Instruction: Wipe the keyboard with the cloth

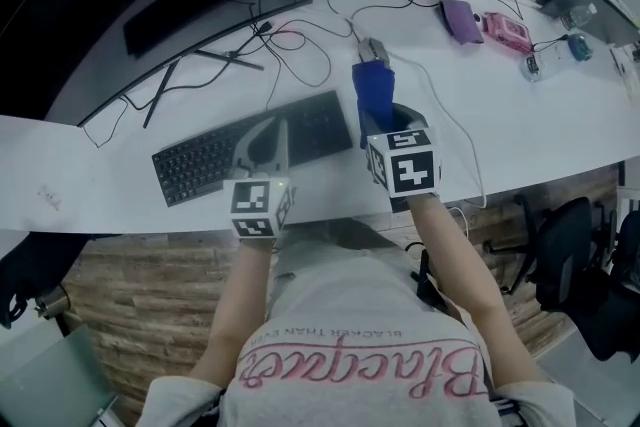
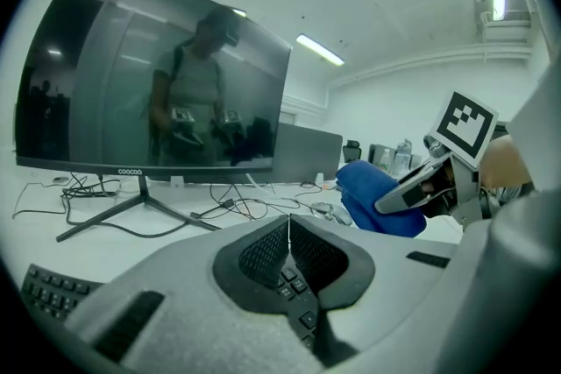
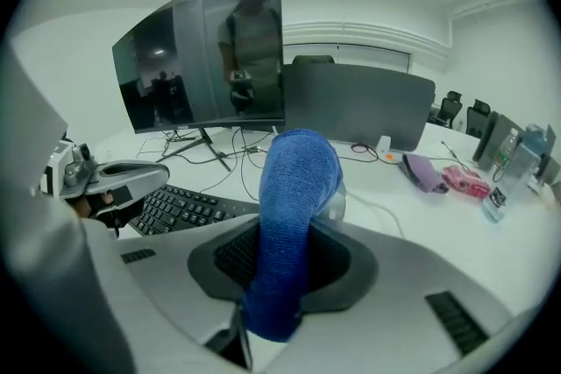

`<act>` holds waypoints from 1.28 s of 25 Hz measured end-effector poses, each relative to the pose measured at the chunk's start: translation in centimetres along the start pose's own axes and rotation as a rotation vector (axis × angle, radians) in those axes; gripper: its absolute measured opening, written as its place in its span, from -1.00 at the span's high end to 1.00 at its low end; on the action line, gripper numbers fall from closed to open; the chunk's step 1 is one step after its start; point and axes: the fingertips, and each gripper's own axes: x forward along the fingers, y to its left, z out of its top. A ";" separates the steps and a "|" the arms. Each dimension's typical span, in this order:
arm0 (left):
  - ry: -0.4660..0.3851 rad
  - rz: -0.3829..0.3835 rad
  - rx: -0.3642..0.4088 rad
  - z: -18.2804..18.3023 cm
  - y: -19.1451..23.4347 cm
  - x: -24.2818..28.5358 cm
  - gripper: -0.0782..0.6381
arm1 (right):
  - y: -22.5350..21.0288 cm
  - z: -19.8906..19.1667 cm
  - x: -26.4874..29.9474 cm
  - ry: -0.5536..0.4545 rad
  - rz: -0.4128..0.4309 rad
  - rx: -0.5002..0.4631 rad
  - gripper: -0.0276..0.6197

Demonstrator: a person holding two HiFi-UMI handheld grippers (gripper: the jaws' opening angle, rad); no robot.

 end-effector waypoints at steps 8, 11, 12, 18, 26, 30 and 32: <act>-0.071 0.017 -0.010 2.9 2.6 -3.5 0.76 | 5.3 6.6 -4.6 -0.234 0.099 -0.004 0.59; -0.088 0.041 0.000 3.6 3.7 -4.9 0.76 | 7.8 8.7 -5.9 -0.307 0.145 -0.030 0.59; -0.096 0.047 0.013 3.9 4.0 -5.4 0.76 | 8.6 9.3 -6.3 -0.332 0.161 -0.035 0.59; -0.152 0.058 0.076 6.3 5.2 -8.3 0.76 | 13.1 11.1 -7.8 -0.432 0.243 -0.068 0.59; -0.229 0.069 0.126 8.9 5.4 -10.7 0.76 | 18.0 12.6 -8.4 -0.572 0.324 -0.095 0.60; -0.265 0.089 0.181 9.8 5.5 -11.5 0.76 | 19.9 13.1 -8.6 -0.631 0.327 -0.139 0.60; -0.277 0.098 0.191 10.0 5.7 -11.8 0.76 | 20.5 13.2 -8.6 -0.651 0.334 -0.155 0.60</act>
